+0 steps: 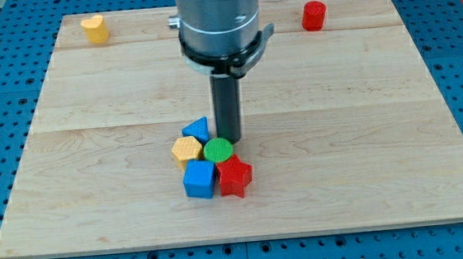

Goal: Separate the blue triangle with the green circle towards the left center

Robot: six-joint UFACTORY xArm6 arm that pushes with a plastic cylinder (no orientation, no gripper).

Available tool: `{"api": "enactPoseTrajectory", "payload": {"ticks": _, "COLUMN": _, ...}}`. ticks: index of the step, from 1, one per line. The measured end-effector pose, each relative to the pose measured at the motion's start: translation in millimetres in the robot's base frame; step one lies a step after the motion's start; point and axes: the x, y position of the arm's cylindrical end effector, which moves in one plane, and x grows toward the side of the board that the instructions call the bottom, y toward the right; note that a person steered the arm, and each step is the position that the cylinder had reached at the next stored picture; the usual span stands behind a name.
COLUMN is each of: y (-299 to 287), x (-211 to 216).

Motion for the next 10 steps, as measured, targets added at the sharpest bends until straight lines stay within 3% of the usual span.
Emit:
{"api": "enactPoseTrajectory", "payload": {"ticks": 1, "y": -68, "x": 4}}
{"api": "enactPoseTrajectory", "payload": {"ticks": 2, "y": -101, "x": -27}}
{"api": "enactPoseTrajectory", "payload": {"ticks": 3, "y": -46, "x": -39}}
{"api": "enactPoseTrajectory", "payload": {"ticks": 5, "y": 3, "x": -65}}
{"api": "enactPoseTrajectory", "payload": {"ticks": 6, "y": -12, "x": -85}}
{"api": "enactPoseTrajectory", "payload": {"ticks": 7, "y": -116, "x": -89}}
{"api": "enactPoseTrajectory", "payload": {"ticks": 8, "y": -175, "x": -87}}
{"api": "enactPoseTrajectory", "payload": {"ticks": 10, "y": -26, "x": -93}}
